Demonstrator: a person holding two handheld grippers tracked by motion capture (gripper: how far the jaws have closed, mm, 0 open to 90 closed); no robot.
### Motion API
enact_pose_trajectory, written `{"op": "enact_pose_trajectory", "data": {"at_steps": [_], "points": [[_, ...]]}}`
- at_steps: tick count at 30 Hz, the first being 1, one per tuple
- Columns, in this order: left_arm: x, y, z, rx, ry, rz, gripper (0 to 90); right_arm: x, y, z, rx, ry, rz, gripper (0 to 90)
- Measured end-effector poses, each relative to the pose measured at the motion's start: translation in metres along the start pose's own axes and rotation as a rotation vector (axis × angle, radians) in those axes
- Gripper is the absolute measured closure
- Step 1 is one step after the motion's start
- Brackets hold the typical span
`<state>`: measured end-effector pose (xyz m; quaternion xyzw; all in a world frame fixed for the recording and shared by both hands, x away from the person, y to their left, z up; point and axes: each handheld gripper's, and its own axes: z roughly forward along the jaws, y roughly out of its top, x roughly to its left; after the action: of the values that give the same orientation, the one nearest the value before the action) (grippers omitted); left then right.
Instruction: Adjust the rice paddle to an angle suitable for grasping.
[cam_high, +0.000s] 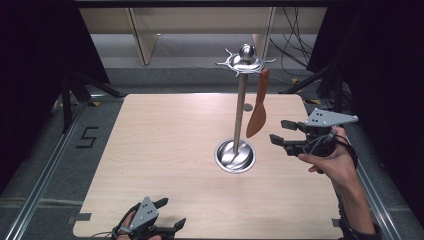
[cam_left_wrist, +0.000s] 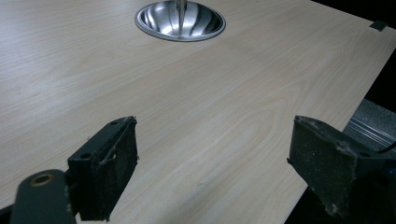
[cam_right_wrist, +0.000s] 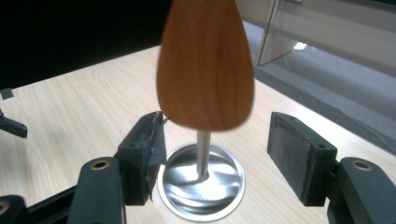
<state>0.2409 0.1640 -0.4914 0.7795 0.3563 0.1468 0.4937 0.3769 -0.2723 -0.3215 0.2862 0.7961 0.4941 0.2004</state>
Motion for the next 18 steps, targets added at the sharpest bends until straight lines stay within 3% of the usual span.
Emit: {"op": "enact_pose_trajectory", "data": {"at_steps": [3,6,7,8,18], "points": [[0.0,0.0,0.0,0.002,0.002,-0.001,14.8,0.0,-0.003,0.001,-0.003,-0.016,0.012,37.4],[0.0,0.0,-0.001,0.0,0.004,0.003,14.8,0.0,-0.007,0.004,0.032,-0.006,0.013,37.2],[0.0,0.0,0.0,0.0,-0.002,0.003,14.8,0.0,-0.009,0.007,0.009,-0.011,0.02,37.2],[0.0,0.001,0.0,0.0,-0.004,0.005,14.8,0.001,-0.01,0.007,0.035,-0.004,0.025,37.2],[0.0,0.001,0.0,-0.002,-0.006,0.011,14.8,0.003,-0.022,0.018,0.103,0.008,0.012,36.6]]}}
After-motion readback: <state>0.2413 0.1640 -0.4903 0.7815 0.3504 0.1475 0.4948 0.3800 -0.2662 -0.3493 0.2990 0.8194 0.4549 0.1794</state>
